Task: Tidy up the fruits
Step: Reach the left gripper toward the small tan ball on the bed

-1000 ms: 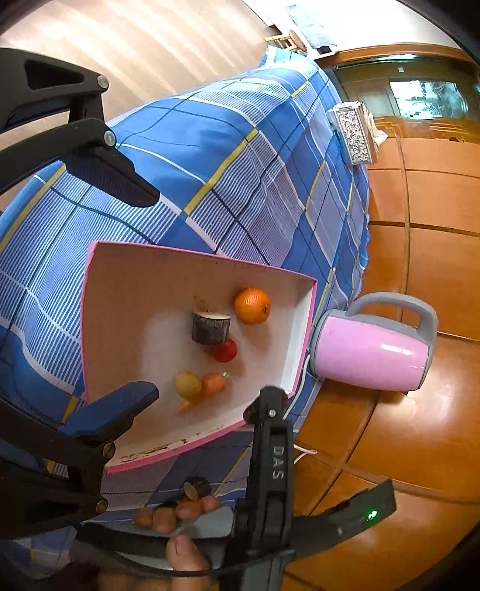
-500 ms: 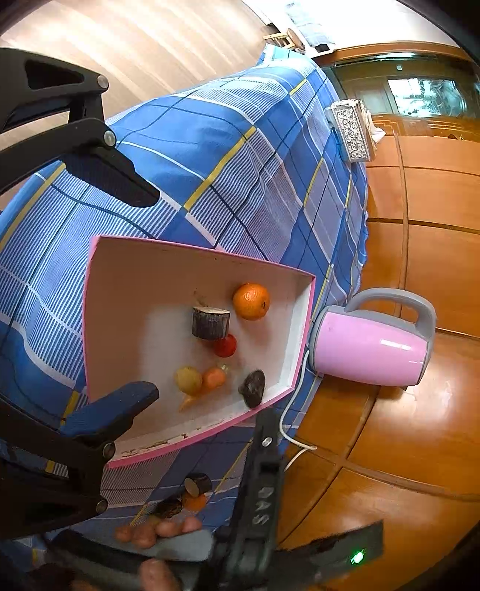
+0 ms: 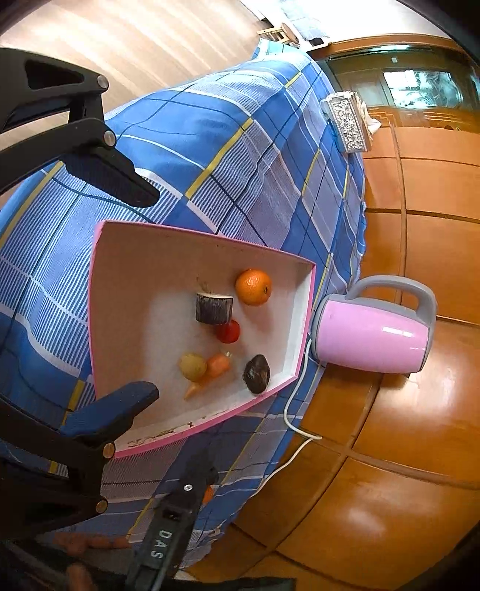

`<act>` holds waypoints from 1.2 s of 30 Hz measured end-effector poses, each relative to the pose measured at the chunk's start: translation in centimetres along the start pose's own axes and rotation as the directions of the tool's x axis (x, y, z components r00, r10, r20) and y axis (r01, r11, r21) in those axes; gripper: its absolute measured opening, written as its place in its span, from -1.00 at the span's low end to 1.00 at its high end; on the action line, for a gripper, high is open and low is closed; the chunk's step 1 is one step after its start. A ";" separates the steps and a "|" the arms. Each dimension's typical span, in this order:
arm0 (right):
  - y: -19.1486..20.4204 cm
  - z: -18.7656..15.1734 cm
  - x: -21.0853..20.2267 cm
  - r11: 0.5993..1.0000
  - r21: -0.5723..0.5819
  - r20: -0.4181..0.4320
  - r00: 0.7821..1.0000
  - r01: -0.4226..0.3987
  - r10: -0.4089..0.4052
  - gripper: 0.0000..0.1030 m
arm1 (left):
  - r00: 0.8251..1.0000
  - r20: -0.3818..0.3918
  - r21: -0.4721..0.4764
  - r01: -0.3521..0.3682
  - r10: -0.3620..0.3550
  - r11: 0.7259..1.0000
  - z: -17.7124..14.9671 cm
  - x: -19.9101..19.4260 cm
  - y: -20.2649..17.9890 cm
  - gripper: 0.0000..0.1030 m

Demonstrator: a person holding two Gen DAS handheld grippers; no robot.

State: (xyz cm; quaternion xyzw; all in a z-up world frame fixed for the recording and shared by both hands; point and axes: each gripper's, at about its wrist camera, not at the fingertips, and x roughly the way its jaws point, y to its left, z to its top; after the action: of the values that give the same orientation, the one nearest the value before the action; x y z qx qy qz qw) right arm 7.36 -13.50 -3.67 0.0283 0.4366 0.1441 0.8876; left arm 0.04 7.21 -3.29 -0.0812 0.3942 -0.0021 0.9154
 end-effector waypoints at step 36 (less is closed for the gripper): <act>-10.9 -9.5 -6.6 0.904 0.322 -0.028 0.957 0.283 -0.289 0.18 | 0.995 -0.025 0.124 0.099 -0.096 0.987 -0.2 -0.2 -4.4 0.86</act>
State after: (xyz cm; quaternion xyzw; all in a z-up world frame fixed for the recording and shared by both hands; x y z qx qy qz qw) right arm -1.34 -26.51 -6.41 0.1101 0.4446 -0.0613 0.8868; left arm 0.03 2.83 -2.55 -0.0428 0.3973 -0.0723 0.9138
